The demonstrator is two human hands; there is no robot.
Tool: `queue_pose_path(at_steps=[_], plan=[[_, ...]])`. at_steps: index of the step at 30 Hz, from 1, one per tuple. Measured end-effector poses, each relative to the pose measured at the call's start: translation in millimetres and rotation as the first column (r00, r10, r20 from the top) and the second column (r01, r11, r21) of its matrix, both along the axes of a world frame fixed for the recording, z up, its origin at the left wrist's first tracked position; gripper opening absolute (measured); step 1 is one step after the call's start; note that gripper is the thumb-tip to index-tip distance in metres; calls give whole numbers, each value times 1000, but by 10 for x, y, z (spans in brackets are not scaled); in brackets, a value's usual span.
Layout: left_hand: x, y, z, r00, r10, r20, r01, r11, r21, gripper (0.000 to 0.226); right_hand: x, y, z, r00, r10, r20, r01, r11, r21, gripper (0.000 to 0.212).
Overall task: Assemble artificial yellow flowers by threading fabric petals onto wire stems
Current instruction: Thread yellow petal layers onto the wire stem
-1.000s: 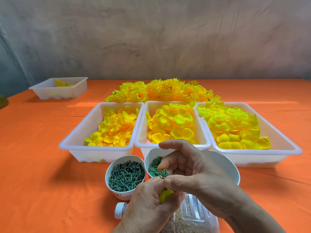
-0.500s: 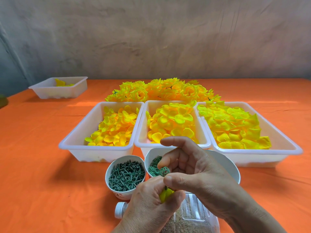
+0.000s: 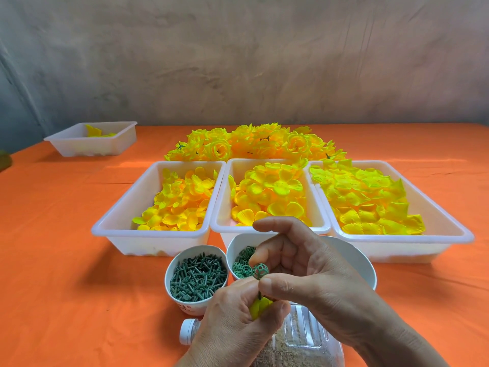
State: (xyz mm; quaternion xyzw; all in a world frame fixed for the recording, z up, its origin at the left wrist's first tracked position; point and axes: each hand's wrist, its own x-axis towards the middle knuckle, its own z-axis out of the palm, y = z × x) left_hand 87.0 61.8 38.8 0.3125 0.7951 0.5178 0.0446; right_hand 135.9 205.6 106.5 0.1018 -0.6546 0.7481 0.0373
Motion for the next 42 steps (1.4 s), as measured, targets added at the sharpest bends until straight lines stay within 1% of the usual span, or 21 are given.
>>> queue_pose_path(at_steps=[12,19,25,29,32,35,39,42], plan=[[-1,4,-18,1000,-20,-8,20,1000,2,15,-14,-27,-6,1000,-1,0,1,1000,-26,57],[-7,-3,-17,999,-46,-3,46,999,12,18,2,-13,-18,1000,-8,-8,7,999,-33,57],[-3,-2,-2,999,-42,-2,42,999,18,16,11,-15,-14,1000,-13,0,13,1000,-23,57],[16,-1,49,999,-38,25,37,999,28,11,14,-18,-46,1000,-15,21,15,1000,1,57],[15,-8,59,997,-45,62,43,999,33,11,26,-1,-87,998,-19,56,16,998,64,55],[4,-26,52,993,-99,71,97,995,30,14,58,51,-110,993,-23,115,4,987,158,55],[-6,-27,39,995,-78,66,77,997,9,27,105,132,-72,989,-21,145,-20,960,278,51],[6,-25,57,994,-90,65,92,995,-30,39,144,154,-44,988,-65,141,10,935,355,41]])
